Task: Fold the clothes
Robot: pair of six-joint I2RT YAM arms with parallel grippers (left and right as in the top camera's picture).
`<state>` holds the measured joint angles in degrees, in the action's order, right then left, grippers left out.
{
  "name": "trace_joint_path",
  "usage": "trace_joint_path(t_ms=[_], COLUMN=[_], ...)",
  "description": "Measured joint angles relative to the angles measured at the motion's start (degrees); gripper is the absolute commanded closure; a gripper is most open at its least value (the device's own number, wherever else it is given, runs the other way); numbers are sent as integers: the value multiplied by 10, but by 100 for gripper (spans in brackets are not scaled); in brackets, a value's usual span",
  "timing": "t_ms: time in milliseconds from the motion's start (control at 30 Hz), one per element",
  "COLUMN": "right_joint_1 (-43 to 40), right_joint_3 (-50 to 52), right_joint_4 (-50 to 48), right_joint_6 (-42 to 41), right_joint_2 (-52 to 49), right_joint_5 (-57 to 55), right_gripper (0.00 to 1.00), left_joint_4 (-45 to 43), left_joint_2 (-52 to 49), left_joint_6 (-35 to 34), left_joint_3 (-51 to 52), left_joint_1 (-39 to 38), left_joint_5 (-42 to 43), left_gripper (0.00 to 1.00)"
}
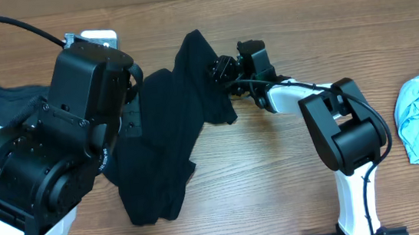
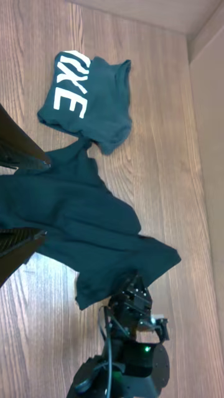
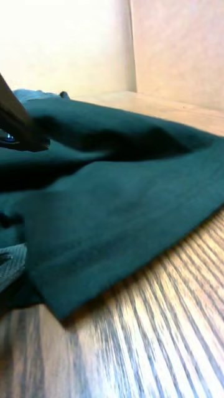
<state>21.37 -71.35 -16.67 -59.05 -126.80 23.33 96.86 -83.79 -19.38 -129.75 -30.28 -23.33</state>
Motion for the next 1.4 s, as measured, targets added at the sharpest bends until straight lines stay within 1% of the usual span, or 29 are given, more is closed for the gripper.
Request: trace_joint_path(t_ms=[33,100,200,333,367,400,467,500,567,633,700,767,800,867,967,1067,1133,1233,1267,1300,1333,1400], right_joint_1=[0,0,0,-9,-16,-30,-60,-81,-121,-158,-198,-246,-263,-288,-299,-298,-299,-299,-298,-298,-298,-298], right_joint_3=[0,0,0,0,0,0,-1,2,4,3,3,3,2,1,1,1,1,1,1,1,1,1], right_joint_4=[-4,-21,-61,-80,-77,-64,3,67,150,209,247,286,300,334,366,382,384,389,392,398,401,404], right_joint_6=[-4,-10,-10,-4,5,20,52,81,133,174,207,232,241,260,283,296,299,304,304,305,305,306], right_joint_2=[-2,-3,-4,-4,-3,-1,18,45,108,175,249,326,349,382,398,398,398,398,398,398,398,398], right_joint_5=[-2,-4,-6,23,36,55,73,77,75,73,70,66,63,62,60,60,60,52,50,48,47,48], right_gripper=[75,96,96,96,96,96,96,96,96,96,96,96,96,96,96,96,96,96,96,96,96,96], left_joint_4=[0,0,0,0,0,0,0,0,0,0,0,0,-1,-2,-15,-73,-116,-192,-227,-265,-280,-357], left_joint_2=[0,0,0,0,0,0,0,0,-1,-4,-13,-30,-39,-65,-104,-134,-143,-159,-172,-195,-215,-261], left_joint_6=[0,0,0,0,0,0,1,3,14,21,30,38,40,48,50,63,77,89,89,86,81,63], left_joint_3=[0,0,0,0,0,0,0,0,0,1,7,24,30,55,91,142,187,263,293,324,338,358], left_joint_1=[0,0,0,0,0,0,0,0,0,0,0,0,0,0,0,-6,-31,-101,-129,-160,-176,-208], left_joint_5=[2,4,6,6,6,6,7,11,17,24,36,53,57,71,101,153,168,171,171,172,172,167], left_gripper=[65,65,63,61,59,55,47,45,42,41,42,46,47,51,51,48,45,44,48,48,49,44])
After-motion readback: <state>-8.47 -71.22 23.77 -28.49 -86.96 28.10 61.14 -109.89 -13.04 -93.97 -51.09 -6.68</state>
